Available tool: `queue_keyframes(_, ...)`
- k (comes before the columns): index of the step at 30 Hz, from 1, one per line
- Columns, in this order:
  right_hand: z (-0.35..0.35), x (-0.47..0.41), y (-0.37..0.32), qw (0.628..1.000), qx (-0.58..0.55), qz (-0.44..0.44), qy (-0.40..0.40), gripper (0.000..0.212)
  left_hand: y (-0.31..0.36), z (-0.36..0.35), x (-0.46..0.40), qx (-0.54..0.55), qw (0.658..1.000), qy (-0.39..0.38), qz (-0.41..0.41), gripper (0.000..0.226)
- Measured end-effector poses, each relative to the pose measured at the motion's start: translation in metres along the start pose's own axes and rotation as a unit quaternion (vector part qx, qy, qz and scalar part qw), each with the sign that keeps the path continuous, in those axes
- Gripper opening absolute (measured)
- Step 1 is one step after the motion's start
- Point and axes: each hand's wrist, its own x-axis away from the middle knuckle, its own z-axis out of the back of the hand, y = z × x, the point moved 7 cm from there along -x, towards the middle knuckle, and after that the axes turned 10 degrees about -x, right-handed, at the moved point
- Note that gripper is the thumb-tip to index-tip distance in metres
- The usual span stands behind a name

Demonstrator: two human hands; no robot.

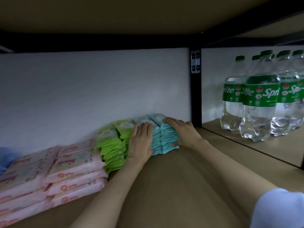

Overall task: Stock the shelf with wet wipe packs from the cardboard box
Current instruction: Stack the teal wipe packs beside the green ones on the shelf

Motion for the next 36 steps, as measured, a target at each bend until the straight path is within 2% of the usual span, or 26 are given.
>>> queue_keyframes(3, -0.004, -0.011, 0.002, 1.0, 0.011, -0.003, -0.015, 0.105, -0.001, -0.004, -0.004, 0.008, 1.0, 0.003, -0.001, 0.091)
queue_keyframes(6, -0.003, -0.015, 0.002, 0.999, 0.02, -0.002, -0.033, 0.105, -0.005, -0.005, -0.004, -0.028, 0.999, -0.024, 0.018, 0.097)
queue_keyframes(9, -0.002, -0.02, 0.007, 0.996, 0.005, -0.03, -0.084, 0.094, 0.0, 0.003, -0.005, -0.068, 0.998, -0.013, -0.004, 0.101)
queue_keyframes(11, 0.002, -0.025, 0.012, 0.99, -0.06, -0.073, -0.106, 0.077, 0.0, 0.009, -0.007, -0.025, 0.999, -0.036, -0.017, 0.104)
queue_keyframes(12, 0.008, -0.028, 0.014, 0.978, -0.16, -0.104, -0.084, 0.065, -0.005, 0.016, -0.006, -0.023, 0.999, -0.04, -0.006, 0.106)
queue_keyframes(13, 0.015, -0.029, 0.014, 0.945, -0.291, -0.141, -0.046, 0.055, -0.012, 0.024, -0.004, -0.021, 0.999, -0.038, 0.013, 0.105)
queue_keyframes(14, 0.02, -0.028, 0.015, 0.892, -0.415, -0.177, -0.012, 0.051, -0.023, 0.031, -0.002, -0.008, 0.999, -0.027, 0.043, 0.101)
queue_keyframes(16, 0.021, -0.024, 0.019, 0.793, -0.56, -0.236, 0.032, 0.042, -0.051, 0.036, 0.003, 0.035, 0.992, -0.023, 0.121, 0.085)
queue_keyframes(17, 0.017, -0.022, 0.022, 0.759, -0.595, -0.259, 0.043, 0.039, -0.066, 0.033, 0.005, 0.059, 0.984, -0.046, 0.159, 0.077)
queue_keyframes(19, 0.003, -0.02, 0.023, 0.719, -0.632, -0.288, 0.032, 0.054, -0.09, 0.021, 0.009, 0.115, 0.963, -0.125, 0.209, 0.066)
queue_keyframes(21, -0.016, -0.024, 0.026, 0.661, -0.686, -0.304, 0.014, 0.065, -0.101, 0.004, 0.011, 0.153, 0.948, -0.189, 0.207, 0.061)
queue_keyframes(23, -0.028, -0.029, 0.018, 0.587, -0.755, -0.292, -0.003, 0.054, -0.101, -0.009, 0.011, 0.186, 0.939, -0.228, 0.177, 0.058)
queue_keyframes(24, -0.03, -0.03, 0.014, 0.575, -0.766, -0.288, -0.009, 0.044, -0.101, -0.014, 0.012, 0.193, 0.936, -0.243, 0.166, 0.057)
queue_keyframes(26, -0.032, -0.031, 0.005, 0.587, -0.758, -0.283, -0.02, 0.039, -0.099, -0.02, 0.012, 0.188, 0.935, -0.26, 0.15, 0.056)
queue_keyframes(29, -0.037, -0.029, 0.005, 0.612, -0.731, -0.301, -0.029, 0.051, -0.098, -0.019, 0.009, 0.185, 0.934, -0.268, 0.148, 0.055)
queue_keyframes(32, -0.039, -0.027, 0.008, 0.601, -0.728, -0.33, -0.006, 0.06, -0.095, -0.013, 0.01, 0.205, 0.926, -0.274, 0.159, 0.055)
queue_keyframes(34, -0.033, -0.026, 0.01, 0.601, -0.726, -0.331, 0.039, 0.059, -0.099, -0.006, 0.011, 0.244, 0.921, -0.244, 0.182, 0.058)
queue_keyframes(35, -0.028, -0.025, 0.014, 0.618, -0.713, -0.322, 0.076, 0.054, -0.104, 0.0, 0.013, 0.247, 0.924, -0.214, 0.196, 0.059)
queue_keyframes(36, -0.022, -0.025, 0.018, 0.655, -0.685, -0.301, 0.106, 0.047, -0.11, 0.006, 0.017, 0.232, 0.933, -0.185, 0.204, 0.059)
